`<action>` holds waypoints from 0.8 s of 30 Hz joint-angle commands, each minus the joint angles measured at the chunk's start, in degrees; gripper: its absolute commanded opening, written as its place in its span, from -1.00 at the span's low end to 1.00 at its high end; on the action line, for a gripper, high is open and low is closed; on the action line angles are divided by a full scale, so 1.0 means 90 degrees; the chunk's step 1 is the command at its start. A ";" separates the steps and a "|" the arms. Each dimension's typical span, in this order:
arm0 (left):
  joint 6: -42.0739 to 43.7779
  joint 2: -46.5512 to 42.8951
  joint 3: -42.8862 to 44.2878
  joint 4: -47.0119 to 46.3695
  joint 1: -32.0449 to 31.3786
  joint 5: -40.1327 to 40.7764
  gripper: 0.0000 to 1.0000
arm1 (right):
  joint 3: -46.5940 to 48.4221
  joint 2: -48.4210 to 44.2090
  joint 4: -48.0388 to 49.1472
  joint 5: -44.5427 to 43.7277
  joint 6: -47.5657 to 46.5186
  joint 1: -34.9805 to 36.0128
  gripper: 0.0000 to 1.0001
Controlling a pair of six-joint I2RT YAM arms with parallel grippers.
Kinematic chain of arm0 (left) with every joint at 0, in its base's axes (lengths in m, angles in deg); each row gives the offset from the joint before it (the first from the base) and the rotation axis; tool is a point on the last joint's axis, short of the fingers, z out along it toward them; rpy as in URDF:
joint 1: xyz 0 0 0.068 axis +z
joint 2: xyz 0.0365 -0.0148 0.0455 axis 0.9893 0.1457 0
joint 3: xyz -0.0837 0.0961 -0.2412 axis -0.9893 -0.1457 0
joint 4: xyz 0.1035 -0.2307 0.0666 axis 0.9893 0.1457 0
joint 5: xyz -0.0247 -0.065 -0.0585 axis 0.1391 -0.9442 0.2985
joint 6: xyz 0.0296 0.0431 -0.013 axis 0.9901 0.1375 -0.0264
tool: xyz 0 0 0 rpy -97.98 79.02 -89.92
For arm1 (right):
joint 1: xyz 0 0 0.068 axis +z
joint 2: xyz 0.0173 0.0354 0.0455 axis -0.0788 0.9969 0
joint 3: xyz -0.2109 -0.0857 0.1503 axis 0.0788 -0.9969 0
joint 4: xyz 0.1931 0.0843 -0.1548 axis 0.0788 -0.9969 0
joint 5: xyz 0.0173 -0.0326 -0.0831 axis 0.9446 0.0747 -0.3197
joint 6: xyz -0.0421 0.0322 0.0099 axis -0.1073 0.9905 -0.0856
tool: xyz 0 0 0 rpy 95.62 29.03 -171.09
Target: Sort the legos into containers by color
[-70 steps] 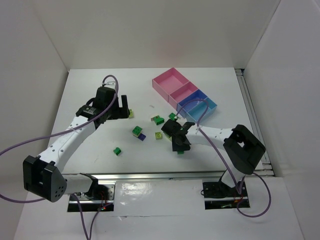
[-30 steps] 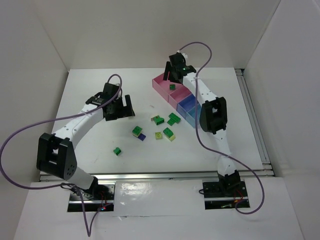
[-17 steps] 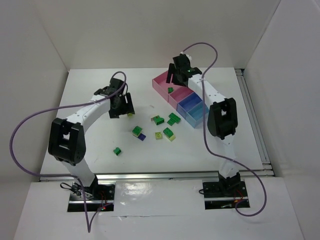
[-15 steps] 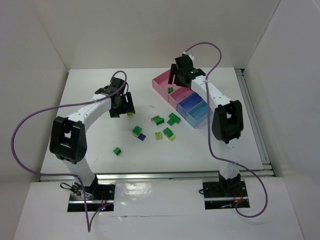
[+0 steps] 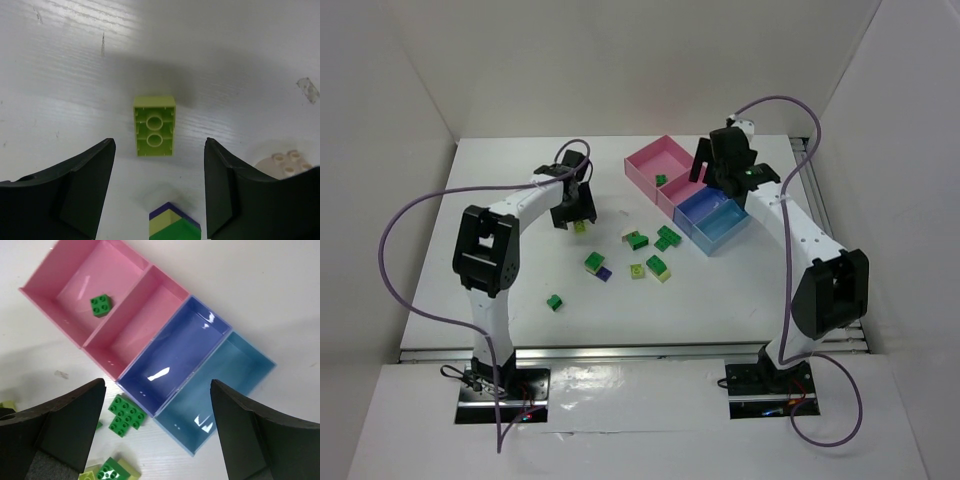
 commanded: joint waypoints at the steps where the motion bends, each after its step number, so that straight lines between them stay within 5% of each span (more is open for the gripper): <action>1: -0.0060 0.0354 0.0430 0.0307 -0.0016 0.0298 0.50 | -0.0080 -0.0191 -0.0273 -0.0231 -0.0060 -0.0070 0.85; 9: -0.0128 0.0725 0.0488 0.0249 0.0042 0.0357 0.29 | -0.0236 -0.0328 -0.0274 -0.0232 -0.0061 -0.0207 0.85; 15: -0.0060 0.0638 0.0488 0.0131 0.0042 0.0279 -0.16 | -0.0294 -0.0328 -0.0274 -0.0232 -0.0061 -0.0207 0.85; 24: 0.0945 -0.0279 0.0625 -0.0347 -0.0016 -0.1379 -0.51 | -0.0606 -0.0396 -0.0274 -0.0359 0.0056 -0.0207 0.85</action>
